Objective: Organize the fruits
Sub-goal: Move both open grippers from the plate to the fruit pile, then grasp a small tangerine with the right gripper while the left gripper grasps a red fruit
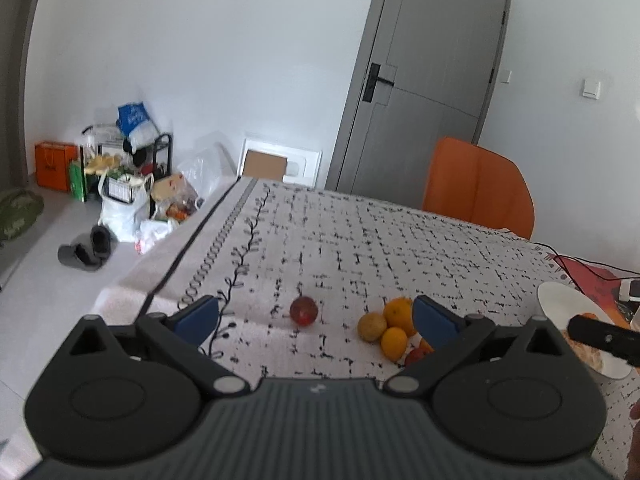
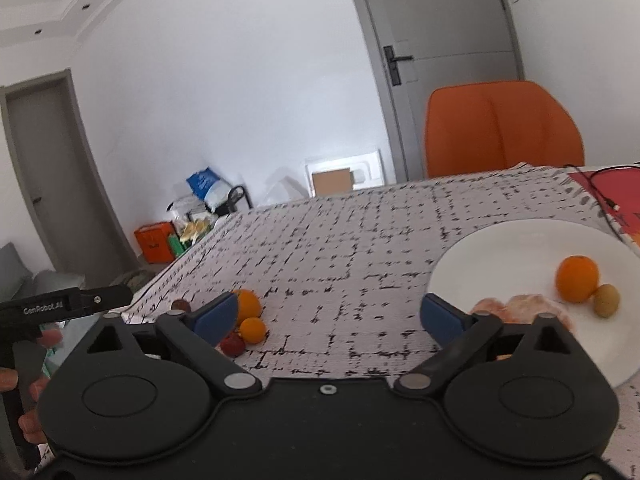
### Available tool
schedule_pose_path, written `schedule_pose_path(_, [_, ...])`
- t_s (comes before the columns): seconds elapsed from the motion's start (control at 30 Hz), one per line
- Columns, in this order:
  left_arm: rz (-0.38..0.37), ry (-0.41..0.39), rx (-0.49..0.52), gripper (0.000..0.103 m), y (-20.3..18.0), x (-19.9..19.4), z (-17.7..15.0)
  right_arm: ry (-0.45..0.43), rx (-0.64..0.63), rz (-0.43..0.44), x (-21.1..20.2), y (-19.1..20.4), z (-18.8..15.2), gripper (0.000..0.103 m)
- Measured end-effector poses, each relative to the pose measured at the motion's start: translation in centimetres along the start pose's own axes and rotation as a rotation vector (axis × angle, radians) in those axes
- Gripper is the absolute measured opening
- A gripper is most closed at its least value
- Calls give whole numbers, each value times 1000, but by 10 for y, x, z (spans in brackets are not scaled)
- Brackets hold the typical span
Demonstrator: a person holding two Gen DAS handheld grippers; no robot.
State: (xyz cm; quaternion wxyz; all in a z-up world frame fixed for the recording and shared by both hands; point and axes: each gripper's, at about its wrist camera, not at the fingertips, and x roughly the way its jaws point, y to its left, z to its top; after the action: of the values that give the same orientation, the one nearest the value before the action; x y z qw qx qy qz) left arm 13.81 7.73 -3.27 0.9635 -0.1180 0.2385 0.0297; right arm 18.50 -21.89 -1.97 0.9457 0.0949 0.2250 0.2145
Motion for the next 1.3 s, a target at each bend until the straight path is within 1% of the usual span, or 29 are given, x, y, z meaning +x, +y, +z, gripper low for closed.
schedule_pose_path(0.1, [-1,16,5,101,1,7,-5,27,-13,26,10,6,0,81])
schedule_pose_path(0.13, [0,14,6,100,1,8,-7,35,-20,35,13,9,0,79])
schedule_pose_path(0.27, [-33,31,-11,95,4,14,-12,75,-39,62,27,20,-3,70])
schedule_pose_path(0.33, [-43,32,-17,94,5,16,-14,93,-42,75,34,22,-5,63])
schedule_pose_path(0.47, [-50,36,-21,90,6,20,-16,122,-39,92,48,27,-5,59])
schedule_pose_path(0.53, [-56,34,-18,88,5,21,-17,136,-36,101,54,28,-4,51])
schedule_pose_path(0.6, [-59,39,-17,82,5,23,-17,152,-40,110,61,30,-4,47])
schedule_pose_path(0.63, [-60,44,-15,80,4,24,-18,158,-40,116,63,31,-4,47])
schedule_pose_path(0.7, [-64,51,-15,72,5,27,-18,168,-37,125,69,33,-4,46])
schedule_pose_path(0.8, [-64,64,-19,65,5,31,-20,190,-44,135,77,37,-5,38])
schedule_pose_path(1.2, [-45,71,-18,63,8,33,-19,224,-31,152,100,41,-5,37])
schedule_pose_path(1.23, [-46,71,-20,63,8,33,-19,230,-32,155,102,41,-5,29])
schedule_pose_path(1.3, [-48,70,-20,63,7,33,-19,237,-26,164,105,40,-6,21])
